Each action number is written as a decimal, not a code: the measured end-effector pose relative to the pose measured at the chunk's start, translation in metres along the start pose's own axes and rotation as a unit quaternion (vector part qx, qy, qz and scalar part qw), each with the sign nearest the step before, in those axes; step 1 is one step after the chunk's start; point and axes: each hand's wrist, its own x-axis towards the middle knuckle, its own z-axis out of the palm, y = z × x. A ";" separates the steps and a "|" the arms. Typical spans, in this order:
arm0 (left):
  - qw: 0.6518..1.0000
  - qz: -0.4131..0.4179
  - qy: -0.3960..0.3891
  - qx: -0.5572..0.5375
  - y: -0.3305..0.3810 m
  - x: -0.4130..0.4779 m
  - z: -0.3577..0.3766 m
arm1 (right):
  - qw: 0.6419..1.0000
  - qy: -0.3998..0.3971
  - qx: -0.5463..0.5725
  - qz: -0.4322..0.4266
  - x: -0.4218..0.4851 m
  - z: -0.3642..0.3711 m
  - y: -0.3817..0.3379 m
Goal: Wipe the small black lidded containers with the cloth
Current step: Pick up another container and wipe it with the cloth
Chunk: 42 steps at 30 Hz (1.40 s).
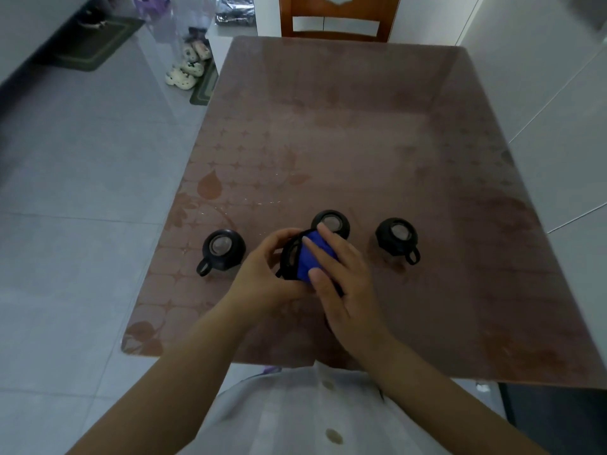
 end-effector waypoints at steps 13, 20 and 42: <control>0.998 0.009 -0.056 0.006 0.004 -0.002 -0.005 | 0.978 0.056 0.159 0.120 0.008 -0.032 0.023; 0.999 0.015 -0.037 0.002 0.004 -0.001 0.000 | 0.998 -0.024 0.048 0.010 -0.002 -0.012 0.002; 0.987 -0.009 -0.118 -0.109 -0.003 0.001 -0.013 | 0.963 -0.065 0.239 0.109 0.017 -0.031 -0.005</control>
